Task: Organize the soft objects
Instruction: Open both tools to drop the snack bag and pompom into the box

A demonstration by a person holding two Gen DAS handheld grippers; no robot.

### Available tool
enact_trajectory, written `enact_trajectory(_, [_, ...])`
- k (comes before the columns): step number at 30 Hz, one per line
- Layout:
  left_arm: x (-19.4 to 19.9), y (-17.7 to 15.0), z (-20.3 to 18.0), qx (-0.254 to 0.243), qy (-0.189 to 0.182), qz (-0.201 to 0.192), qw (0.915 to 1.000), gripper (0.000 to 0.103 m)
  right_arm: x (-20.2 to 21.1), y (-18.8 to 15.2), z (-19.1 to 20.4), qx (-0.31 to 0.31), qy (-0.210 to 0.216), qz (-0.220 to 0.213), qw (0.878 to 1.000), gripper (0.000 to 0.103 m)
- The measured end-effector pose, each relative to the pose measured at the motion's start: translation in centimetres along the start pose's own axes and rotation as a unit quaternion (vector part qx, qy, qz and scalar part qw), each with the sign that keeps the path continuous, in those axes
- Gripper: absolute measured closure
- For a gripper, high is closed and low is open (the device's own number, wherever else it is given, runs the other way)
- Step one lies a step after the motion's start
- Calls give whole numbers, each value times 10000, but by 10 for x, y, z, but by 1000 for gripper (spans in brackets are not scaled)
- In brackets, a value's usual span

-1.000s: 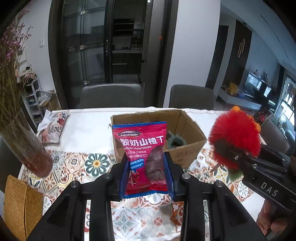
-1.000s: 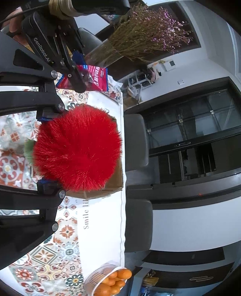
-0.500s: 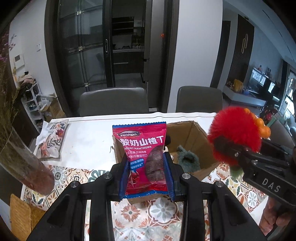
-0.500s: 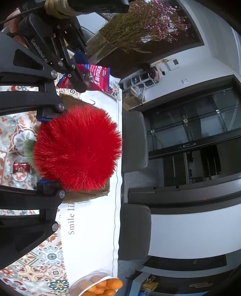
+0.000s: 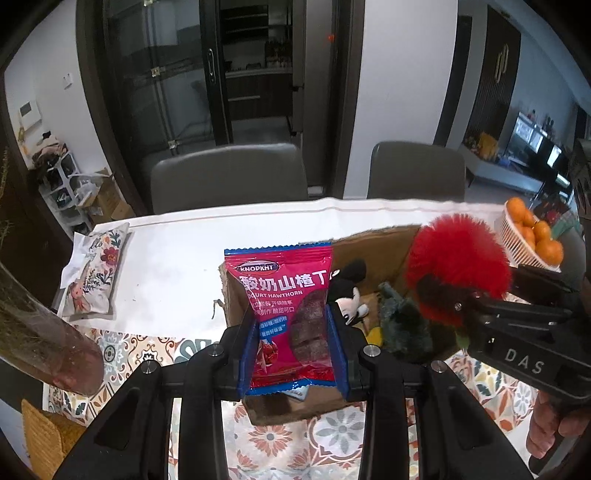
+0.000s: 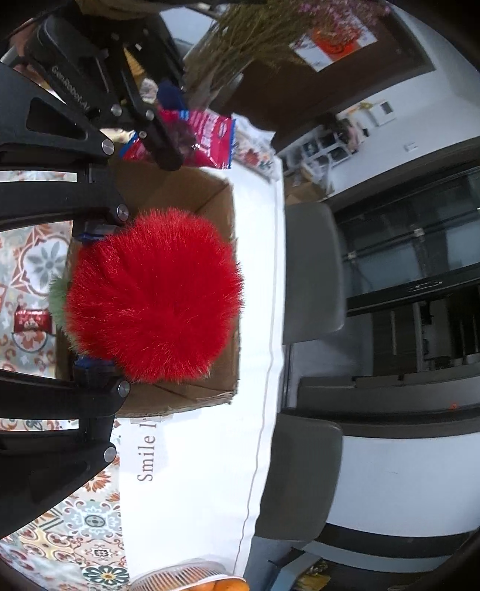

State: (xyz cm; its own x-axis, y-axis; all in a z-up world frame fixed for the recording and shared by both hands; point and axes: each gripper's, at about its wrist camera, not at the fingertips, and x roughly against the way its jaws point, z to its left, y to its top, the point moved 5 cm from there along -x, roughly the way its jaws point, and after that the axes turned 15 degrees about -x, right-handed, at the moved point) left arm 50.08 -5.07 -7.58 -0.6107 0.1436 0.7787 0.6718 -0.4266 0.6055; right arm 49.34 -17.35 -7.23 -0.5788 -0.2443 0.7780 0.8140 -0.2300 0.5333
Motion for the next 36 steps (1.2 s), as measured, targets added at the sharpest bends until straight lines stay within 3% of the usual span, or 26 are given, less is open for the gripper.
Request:
enact_trajectory(8, [-35,-9,-2,-92,-147,457,9988,66,-35,-3,-3,135,-173,421,9989,55])
enact_trajectory(10, [-38,-11,-2,-113,-179,505,9985,55,-39,-3,-5,150,-224,500,9984,36])
enact_trajectory(13, [-35,-12,0,-133,-59,457,9988,45,-38,0,-9,82,-255,423,9987,30])
enact_trajectory(17, [-24,-12,3,-79,-10,385,9992,43,-30,1,-10,3,-323,337,9989,30])
enact_trajectory(23, [4,-22,10,69,237,241,9994,38,2,-10,-11,138,-768,-112,9969,30])
enact_trajectory(36, [79,-61,-9,-5,365,-152,9992,30,82,-62,0,150,-646,-637,9958,30])
